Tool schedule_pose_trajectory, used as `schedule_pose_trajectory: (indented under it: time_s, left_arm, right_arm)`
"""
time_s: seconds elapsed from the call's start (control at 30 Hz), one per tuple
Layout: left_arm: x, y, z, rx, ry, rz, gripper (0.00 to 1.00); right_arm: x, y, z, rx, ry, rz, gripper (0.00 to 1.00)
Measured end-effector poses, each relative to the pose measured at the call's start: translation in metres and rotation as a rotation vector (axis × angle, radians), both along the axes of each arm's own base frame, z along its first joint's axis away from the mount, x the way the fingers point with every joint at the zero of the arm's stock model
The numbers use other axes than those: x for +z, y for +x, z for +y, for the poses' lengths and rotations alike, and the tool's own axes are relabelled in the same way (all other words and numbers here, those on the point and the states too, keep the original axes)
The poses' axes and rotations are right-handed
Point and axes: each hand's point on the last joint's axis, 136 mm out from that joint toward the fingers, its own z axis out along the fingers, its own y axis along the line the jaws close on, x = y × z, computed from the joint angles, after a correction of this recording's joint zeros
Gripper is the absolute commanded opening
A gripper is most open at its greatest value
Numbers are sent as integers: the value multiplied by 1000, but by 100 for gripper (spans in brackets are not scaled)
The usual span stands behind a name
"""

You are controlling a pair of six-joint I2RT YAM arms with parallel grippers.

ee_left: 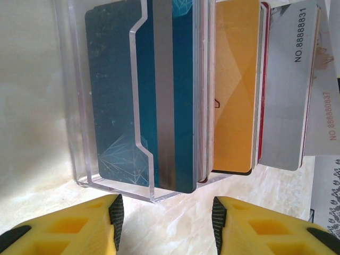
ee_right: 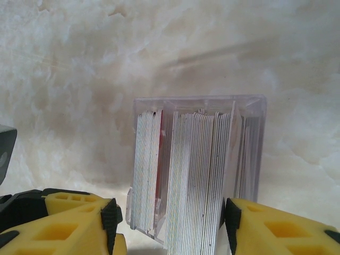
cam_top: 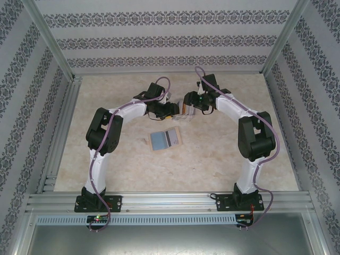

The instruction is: Put the credit cards into the card holder

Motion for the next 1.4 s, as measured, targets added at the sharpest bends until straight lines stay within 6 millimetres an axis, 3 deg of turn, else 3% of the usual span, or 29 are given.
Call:
schedule_pose_trajectory:
  time_s: [0.73,1.03,1.4]
  left_arm:
    - [-1,0,0,4,-2,4,50]
    - [-7,-4,2,5,5,16,50]
    - [-8,-12,5,11,5,24,50]
  right_arm:
    - [-12,-2,-19,-24,-18,20,12]
    - [-8,-4,-25,-35,-16,12,8]
    - [18,-8,-31,-43,-4,-39,7]
